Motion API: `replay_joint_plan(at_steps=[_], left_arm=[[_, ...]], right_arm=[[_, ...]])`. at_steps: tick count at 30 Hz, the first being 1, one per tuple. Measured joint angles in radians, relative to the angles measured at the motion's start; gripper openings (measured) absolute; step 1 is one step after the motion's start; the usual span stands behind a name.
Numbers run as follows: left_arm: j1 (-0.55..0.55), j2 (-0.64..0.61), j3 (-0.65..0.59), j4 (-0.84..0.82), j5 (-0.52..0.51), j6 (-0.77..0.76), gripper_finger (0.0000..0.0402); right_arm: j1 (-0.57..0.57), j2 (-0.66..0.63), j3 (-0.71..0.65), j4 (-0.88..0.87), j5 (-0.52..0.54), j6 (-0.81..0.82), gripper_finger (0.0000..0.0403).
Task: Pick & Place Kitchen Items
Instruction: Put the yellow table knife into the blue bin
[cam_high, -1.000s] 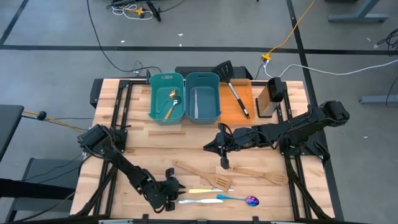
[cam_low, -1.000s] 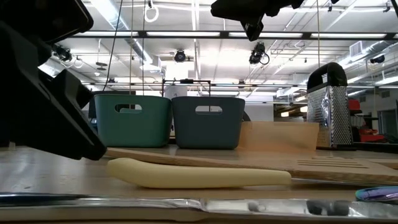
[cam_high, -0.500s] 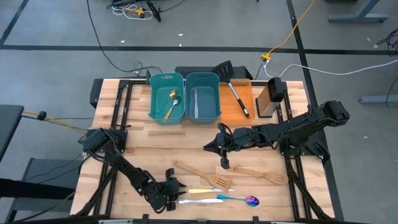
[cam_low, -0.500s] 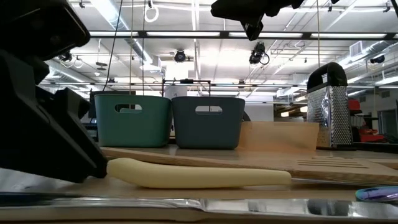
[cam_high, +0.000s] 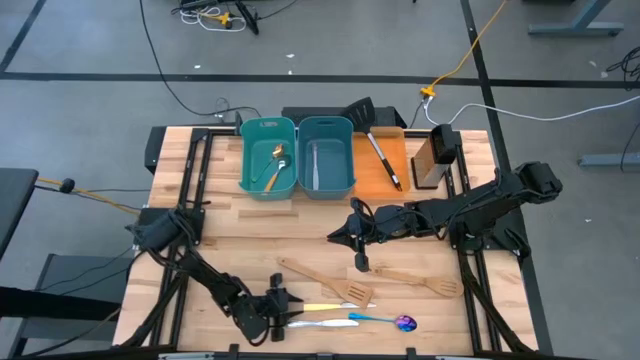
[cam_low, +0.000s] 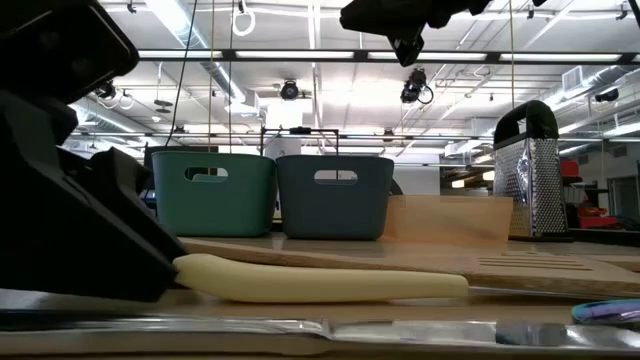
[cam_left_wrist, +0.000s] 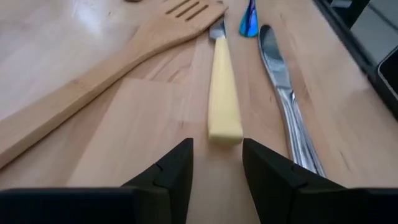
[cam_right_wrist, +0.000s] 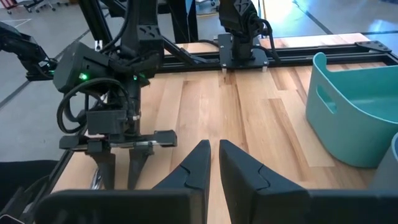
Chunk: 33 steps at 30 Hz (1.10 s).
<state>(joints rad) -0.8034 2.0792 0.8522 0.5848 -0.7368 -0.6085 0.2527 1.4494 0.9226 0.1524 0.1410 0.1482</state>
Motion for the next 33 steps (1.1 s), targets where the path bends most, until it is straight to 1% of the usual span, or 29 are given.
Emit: replay_joint_plan(at_steps=[2,8,25,33], left_arm=[[0.0,0.013,0.0,0.029,-0.001,0.004,0.0146],[0.004,0.016,0.0,0.049,0.001,0.031,0.0152],[0.05,0.016,0.0,0.058,0.02,0.036,0.0158],[0.053,0.018,-0.001,0.071,0.001,0.037,0.0158]], right_arm=[[0.0,0.0,0.0,-0.002,0.0,0.0,0.0045],[0.0,0.0,0.0,-0.005,0.0,-0.006,0.0045],[0.0,0.0,0.0,-0.005,0.0,-0.008,0.0045],[0.0,0.0,0.0,-0.005,0.0,-0.018,0.0045]])
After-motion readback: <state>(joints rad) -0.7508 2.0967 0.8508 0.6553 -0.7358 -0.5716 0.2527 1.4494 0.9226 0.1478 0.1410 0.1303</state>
